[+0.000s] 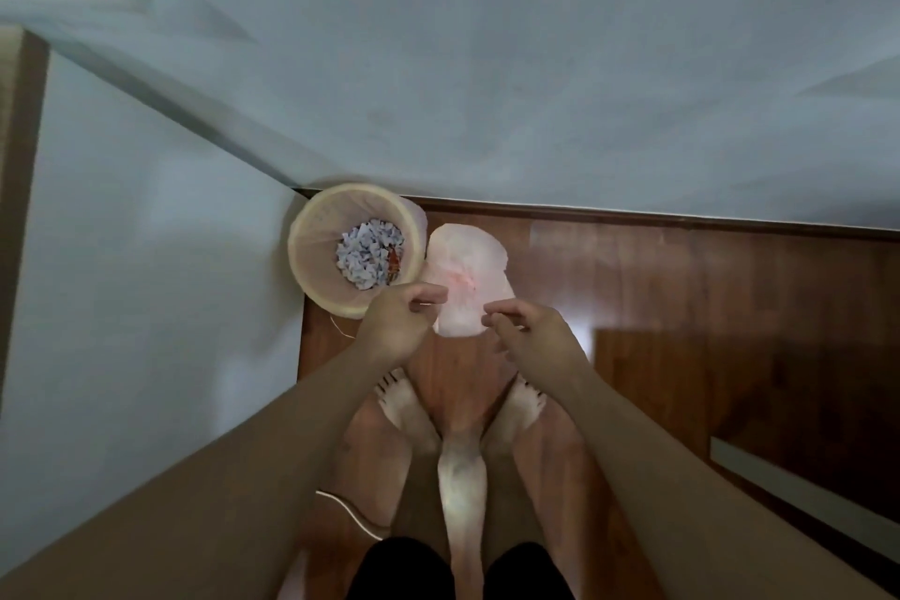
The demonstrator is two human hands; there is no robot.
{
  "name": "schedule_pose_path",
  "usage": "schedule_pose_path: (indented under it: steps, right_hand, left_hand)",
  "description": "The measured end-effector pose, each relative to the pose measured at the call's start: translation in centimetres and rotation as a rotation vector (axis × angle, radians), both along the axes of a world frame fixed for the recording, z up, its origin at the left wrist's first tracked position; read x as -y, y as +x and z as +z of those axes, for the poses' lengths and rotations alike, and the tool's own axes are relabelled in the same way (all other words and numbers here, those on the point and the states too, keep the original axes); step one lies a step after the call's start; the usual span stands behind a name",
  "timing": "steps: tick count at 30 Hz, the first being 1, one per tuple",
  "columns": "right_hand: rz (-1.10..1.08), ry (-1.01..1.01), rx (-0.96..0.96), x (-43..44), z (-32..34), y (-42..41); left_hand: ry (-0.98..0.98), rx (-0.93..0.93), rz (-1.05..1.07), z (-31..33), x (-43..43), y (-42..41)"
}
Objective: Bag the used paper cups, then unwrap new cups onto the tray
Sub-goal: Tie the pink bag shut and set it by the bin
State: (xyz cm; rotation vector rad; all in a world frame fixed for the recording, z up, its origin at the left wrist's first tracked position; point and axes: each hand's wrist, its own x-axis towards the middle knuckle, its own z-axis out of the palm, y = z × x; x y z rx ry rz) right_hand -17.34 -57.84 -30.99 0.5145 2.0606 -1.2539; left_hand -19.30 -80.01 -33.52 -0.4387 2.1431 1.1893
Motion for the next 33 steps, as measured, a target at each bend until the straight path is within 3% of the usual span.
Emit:
schedule_pose_path:
  steps: [11, 17, 24, 33]
  right_hand:
    - [0.024, -0.035, 0.017, 0.2, 6.1, 2.4]
    - [0.101, -0.054, -0.033, 0.6, 16.6, 2.4]
    - [0.236, -0.073, -0.12, 1.9, 30.2, 3.8]
    - [0.424, -0.122, -0.175, 5.7, 35.0, 4.2]
  left_hand:
    - [0.105, 0.053, 0.13, 6.6, 2.0, 3.0]
    - [0.148, 0.056, 0.162, 16.3, 2.1, 5.1]
    - [0.228, -0.066, 0.264, 31.3, 1.4, 9.1]
    - [0.241, -0.124, 0.598, 37.6, 4.4, 16.0]
